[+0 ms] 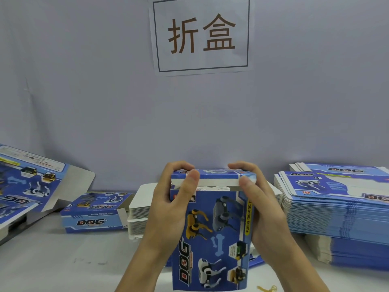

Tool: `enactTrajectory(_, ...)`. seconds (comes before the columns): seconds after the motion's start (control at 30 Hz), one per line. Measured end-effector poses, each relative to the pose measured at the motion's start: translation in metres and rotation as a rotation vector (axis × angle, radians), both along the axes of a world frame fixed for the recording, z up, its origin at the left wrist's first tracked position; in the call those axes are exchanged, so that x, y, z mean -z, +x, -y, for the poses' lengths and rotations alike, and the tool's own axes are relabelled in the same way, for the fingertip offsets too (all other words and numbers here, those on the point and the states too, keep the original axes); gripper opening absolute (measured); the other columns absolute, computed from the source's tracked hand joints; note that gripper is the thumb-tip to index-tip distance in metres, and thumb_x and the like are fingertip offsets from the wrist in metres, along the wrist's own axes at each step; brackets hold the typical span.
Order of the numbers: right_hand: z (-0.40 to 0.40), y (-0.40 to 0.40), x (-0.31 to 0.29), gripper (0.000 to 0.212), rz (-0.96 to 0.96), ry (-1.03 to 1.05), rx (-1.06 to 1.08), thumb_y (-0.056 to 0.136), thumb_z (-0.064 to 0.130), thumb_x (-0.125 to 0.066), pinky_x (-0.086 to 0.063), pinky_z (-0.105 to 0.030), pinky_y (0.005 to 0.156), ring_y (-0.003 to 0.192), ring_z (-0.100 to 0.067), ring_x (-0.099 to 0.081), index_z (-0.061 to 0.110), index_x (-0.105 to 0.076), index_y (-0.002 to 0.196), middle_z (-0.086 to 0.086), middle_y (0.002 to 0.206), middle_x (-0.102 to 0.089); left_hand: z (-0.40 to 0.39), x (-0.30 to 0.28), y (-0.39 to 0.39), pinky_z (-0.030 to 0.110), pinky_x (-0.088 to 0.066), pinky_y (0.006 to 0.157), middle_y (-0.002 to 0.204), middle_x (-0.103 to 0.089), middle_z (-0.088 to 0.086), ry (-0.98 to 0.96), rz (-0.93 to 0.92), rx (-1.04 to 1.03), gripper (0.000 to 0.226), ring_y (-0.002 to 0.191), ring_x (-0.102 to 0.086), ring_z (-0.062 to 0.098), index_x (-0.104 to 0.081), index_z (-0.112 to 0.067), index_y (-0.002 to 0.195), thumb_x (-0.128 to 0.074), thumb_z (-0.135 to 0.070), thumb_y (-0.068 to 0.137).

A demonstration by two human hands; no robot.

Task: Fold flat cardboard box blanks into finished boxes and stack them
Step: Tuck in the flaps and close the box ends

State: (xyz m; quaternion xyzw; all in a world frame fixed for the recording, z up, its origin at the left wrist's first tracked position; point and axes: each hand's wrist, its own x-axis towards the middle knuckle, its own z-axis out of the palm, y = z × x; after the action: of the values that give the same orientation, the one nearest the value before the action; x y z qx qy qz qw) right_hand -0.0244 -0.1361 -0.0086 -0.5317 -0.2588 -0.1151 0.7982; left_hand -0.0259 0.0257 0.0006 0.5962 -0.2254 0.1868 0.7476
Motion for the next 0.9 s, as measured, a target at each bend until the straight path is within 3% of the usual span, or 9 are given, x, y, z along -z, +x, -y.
enactTrajectory(0.2,0.001,0.003,0.000,0.018,0.013,0.043,0.011,0.084,0.027,-0.064,-0.061,-0.038,0.063,0.094,-0.035,-0.073,0.019,-0.064,0.100,-0.012,0.103,-0.071,-0.005,0.000,-0.002,0.039,-0.062,0.059,0.106,-0.073,0.014,0.013,-0.072,0.086,0.027,0.093,-0.074,0.035,-0.062,-0.034,0.103,-0.077,-0.043,0.081)
enactTrajectory(0.3,0.002,0.001,-0.001,0.016,0.018,0.042,-0.017,0.080,0.017,-0.056,-0.062,-0.038,0.063,0.091,-0.031,-0.074,0.018,-0.068,0.090,-0.006,0.097,-0.073,-0.006,0.001,-0.002,0.044,-0.062,0.064,0.107,-0.073,0.014,0.003,-0.086,0.163,0.023,0.094,-0.073,0.038,-0.062,-0.031,0.105,-0.068,-0.035,0.083)
enactTrajectory(0.47,0.009,-0.004,-0.004,0.016,-0.040,0.075,-0.050,0.072,0.014,-0.060,-0.063,-0.042,0.073,0.109,-0.028,-0.069,0.016,-0.075,0.079,-0.001,0.130,-0.064,-0.012,-0.001,-0.002,0.037,-0.061,0.066,0.135,-0.060,-0.013,-0.049,-0.066,0.228,0.035,0.115,-0.067,0.022,-0.075,-0.023,0.092,-0.084,-0.042,0.065)
enactTrajectory(0.57,0.013,-0.008,-0.007,0.012,-0.040,0.030,-0.149,0.069,0.025,-0.079,-0.060,-0.052,0.083,0.120,-0.025,-0.064,0.020,-0.076,0.079,0.007,0.138,-0.059,-0.020,-0.002,-0.003,0.041,-0.061,0.070,0.146,-0.048,-0.020,0.046,-0.024,0.253,0.048,0.128,-0.058,0.021,-0.077,-0.026,0.089,-0.088,-0.061,0.058)
enactTrajectory(0.63,0.014,-0.010,-0.007,0.036,-0.002,-0.007,-0.165,0.054,0.045,-0.094,-0.059,-0.052,0.086,0.128,-0.027,-0.059,0.022,-0.077,0.077,0.011,0.143,-0.056,-0.024,-0.003,-0.004,0.045,-0.061,0.073,0.146,-0.044,-0.028,0.118,0.003,0.265,0.049,0.131,-0.055,0.025,-0.078,-0.029,0.087,-0.090,-0.061,0.052)
enactTrajectory(0.8,0.016,-0.009,-0.005,0.036,0.028,0.014,-0.197,0.052,0.047,-0.096,-0.060,-0.044,0.080,0.134,-0.031,-0.053,0.022,-0.077,0.070,0.013,0.150,-0.049,-0.025,-0.005,-0.006,0.041,-0.062,0.070,0.147,-0.043,-0.028,0.157,0.053,0.279,0.045,0.132,-0.054,0.022,-0.080,-0.029,0.084,-0.096,-0.051,0.049)
enactTrajectory(0.9,0.017,-0.006,-0.004,0.036,0.049,-0.019,-0.207,0.056,0.054,-0.092,-0.054,-0.057,0.092,0.139,-0.030,-0.047,0.025,-0.078,0.073,0.015,0.150,-0.049,-0.023,-0.005,-0.005,0.044,-0.062,0.071,0.147,-0.047,-0.023,0.142,0.057,0.179,0.046,0.135,-0.051,0.021,-0.080,-0.029,0.084,-0.091,-0.060,0.052)
